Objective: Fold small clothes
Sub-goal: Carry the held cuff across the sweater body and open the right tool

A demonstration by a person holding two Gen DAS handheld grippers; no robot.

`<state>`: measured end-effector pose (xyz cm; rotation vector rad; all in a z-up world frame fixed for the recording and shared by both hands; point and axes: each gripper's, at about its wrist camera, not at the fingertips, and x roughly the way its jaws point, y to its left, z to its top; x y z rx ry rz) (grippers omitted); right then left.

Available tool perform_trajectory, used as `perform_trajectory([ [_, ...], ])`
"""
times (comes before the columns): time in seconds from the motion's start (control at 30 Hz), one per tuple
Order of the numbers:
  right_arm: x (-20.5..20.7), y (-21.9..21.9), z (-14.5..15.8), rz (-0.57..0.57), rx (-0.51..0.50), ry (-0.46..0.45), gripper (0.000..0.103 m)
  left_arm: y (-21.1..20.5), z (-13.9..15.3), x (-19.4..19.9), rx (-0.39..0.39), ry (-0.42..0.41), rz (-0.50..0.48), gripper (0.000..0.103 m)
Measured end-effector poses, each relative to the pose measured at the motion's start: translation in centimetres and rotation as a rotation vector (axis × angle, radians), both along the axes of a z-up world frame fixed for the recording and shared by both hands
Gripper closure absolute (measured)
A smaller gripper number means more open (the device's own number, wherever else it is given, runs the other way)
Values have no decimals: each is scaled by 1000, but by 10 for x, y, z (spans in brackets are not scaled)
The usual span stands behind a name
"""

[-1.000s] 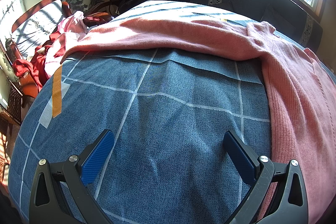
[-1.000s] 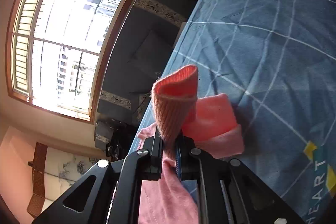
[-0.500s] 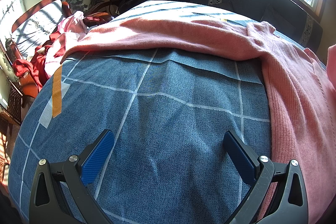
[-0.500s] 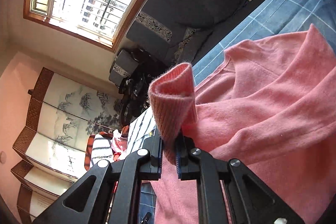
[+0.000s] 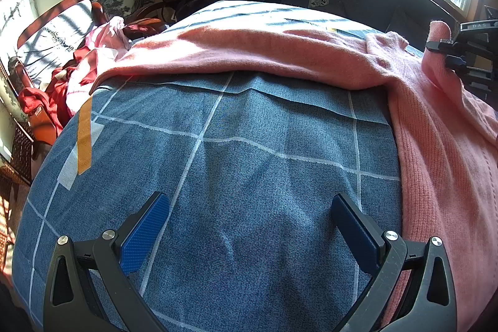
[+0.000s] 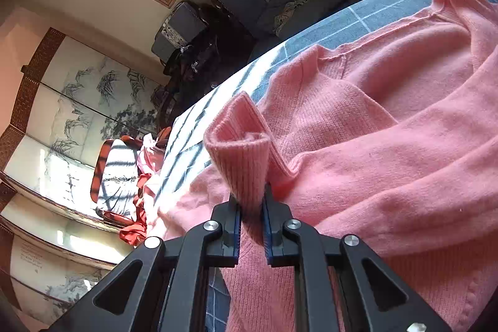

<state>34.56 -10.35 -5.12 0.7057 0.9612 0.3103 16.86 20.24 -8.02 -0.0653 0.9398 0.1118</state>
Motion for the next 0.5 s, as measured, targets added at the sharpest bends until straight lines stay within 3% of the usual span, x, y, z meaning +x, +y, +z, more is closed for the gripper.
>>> perform_trajectory([
  [0.1, 7, 9, -11, 12, -69, 35, 84, 0, 0, 0, 0, 0, 0, 0],
  [0.23, 7, 20, -35, 91, -145, 105, 68, 0, 0, 0, 0, 0, 0, 0],
  [0.33, -12, 23, -23, 140, -182, 42, 63, 0, 0, 0, 0, 0, 1, 0],
  [0.4, -33, 13, -6, 153, -149, -16, 60, 0, 0, 0, 0, 0, 1, 0],
  [0.5, -79, -29, 16, 127, -138, -85, 33, 0, 0, 0, 0, 0, 1, 0],
])
